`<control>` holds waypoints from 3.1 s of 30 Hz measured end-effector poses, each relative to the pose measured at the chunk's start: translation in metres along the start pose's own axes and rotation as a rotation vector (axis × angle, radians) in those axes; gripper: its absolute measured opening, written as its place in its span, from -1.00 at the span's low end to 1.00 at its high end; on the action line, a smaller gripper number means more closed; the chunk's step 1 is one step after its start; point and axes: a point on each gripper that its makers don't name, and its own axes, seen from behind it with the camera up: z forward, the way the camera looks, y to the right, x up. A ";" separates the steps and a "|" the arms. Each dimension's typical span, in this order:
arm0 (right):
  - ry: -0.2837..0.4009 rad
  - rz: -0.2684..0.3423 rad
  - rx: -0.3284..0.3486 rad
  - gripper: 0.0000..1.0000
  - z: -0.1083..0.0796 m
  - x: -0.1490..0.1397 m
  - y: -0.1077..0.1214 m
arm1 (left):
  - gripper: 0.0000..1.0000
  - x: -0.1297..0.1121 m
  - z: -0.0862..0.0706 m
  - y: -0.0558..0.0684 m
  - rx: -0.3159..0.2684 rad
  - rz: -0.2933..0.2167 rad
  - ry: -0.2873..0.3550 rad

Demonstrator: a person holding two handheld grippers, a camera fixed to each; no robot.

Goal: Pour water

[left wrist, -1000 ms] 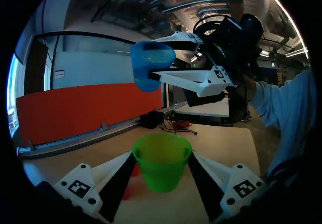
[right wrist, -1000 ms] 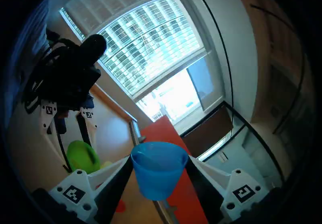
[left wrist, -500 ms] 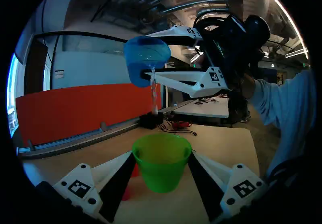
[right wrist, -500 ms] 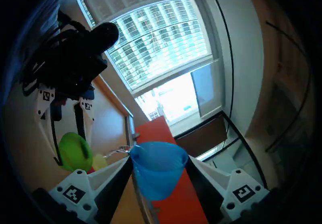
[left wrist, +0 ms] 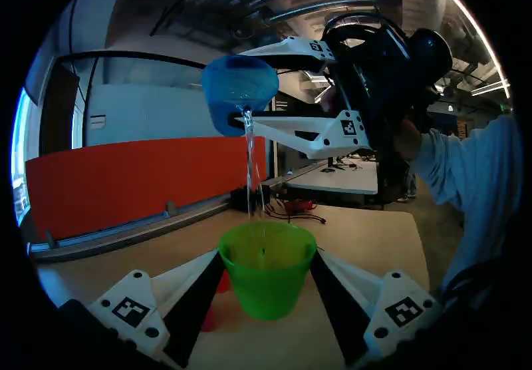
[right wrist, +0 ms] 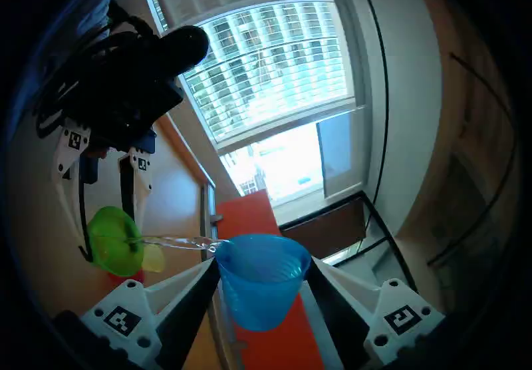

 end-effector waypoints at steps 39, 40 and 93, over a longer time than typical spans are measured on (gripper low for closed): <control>-0.009 -0.167 -0.029 0.83 0.003 0.005 0.019 | 0.74 0.002 0.003 -0.005 0.003 -0.004 0.005; -0.009 -0.170 -0.029 0.83 0.003 0.005 0.019 | 0.74 0.002 0.003 -0.005 0.003 -0.004 0.005; 0.005 -0.481 -0.074 0.83 0.019 0.044 0.029 | 0.74 0.008 0.006 -0.008 0.010 -0.008 0.013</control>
